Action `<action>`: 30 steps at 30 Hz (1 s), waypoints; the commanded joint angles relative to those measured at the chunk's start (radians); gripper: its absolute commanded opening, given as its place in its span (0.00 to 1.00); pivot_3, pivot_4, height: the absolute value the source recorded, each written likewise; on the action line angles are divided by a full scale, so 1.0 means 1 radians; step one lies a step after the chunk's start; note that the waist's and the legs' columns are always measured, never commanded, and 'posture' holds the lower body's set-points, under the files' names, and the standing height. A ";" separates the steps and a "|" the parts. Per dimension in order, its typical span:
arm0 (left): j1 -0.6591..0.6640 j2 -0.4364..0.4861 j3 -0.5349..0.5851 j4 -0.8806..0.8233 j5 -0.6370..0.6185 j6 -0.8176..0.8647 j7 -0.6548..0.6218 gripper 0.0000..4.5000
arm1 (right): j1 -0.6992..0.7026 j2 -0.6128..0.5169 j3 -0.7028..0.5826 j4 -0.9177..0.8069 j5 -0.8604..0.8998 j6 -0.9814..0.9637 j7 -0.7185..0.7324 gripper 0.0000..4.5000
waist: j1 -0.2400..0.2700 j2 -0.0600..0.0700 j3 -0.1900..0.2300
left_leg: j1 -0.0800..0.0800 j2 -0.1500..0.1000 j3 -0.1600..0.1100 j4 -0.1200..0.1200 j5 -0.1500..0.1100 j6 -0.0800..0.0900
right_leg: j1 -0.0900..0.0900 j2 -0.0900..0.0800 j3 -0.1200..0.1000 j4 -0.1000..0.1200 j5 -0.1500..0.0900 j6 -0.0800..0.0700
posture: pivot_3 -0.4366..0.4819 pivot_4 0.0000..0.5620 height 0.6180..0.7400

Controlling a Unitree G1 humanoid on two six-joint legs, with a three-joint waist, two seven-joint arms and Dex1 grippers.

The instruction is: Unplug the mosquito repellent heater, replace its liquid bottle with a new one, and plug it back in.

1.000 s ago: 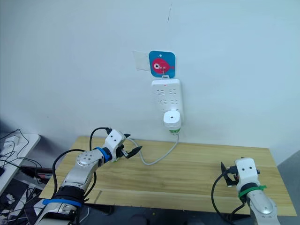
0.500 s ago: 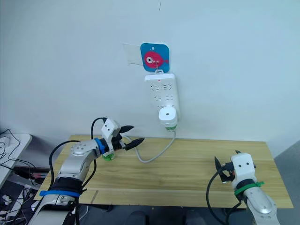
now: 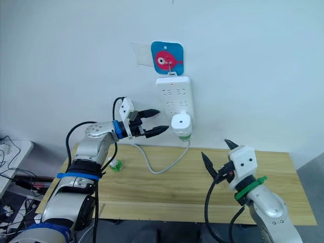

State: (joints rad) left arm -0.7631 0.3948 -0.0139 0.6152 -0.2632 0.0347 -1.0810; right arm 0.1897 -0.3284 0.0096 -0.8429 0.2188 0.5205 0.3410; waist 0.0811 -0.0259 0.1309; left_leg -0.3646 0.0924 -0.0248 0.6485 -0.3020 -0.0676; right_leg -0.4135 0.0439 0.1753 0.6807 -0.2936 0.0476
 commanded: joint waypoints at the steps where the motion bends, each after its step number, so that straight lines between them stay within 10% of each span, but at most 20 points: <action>1: -0.075 -0.029 0.018 0.036 -0.002 -0.061 0.008 1.00 | -0.009 0.002 0.009 -0.052 0.009 0.014 -0.020 0.99 | 0.001 0.000 0.001 | 0.000 0.000 -0.001 0.001 0.000 0.000 | 0.002 0.000 0.000 0.000 0.000 0.000 | 0.62 0.29 1.00; 11: -0.118 -0.057 0.010 0.083 0.001 -0.085 -0.041 0.45 | 0.013 -0.005 0.004 -0.037 0.005 -0.004 -0.023 1.00 | -0.021 -0.002 0.014 | -0.003 -0.003 -0.006 0.011 0.000 0.001 | 0.007 0.000 0.000 0.000 -0.001 0.001 | 0.61 0.29 1.00; 30: -0.100 -0.112 -0.007 0.050 -0.014 -0.017 -0.094 0.45 | -0.041 0.007 0.046 -0.054 -0.007 0.071 -0.075 1.00 | -0.027 -0.001 0.028 | -0.004 -0.004 -0.011 0.011 0.000 0.001 | 0.008 0.000 -0.003 0.000 -0.001 0.001 | 0.60 0.33 1.00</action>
State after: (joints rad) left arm -0.8608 0.2869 -0.0127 0.7122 -0.2632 0.0043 -1.1508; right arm 0.1608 -0.3278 0.0501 -0.8511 0.2167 0.5874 0.2815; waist 0.0536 -0.0267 0.1586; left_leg -0.3683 0.0888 -0.0360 0.6595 -0.3022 -0.0662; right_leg -0.4059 0.0439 0.1725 0.6808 -0.2945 0.0489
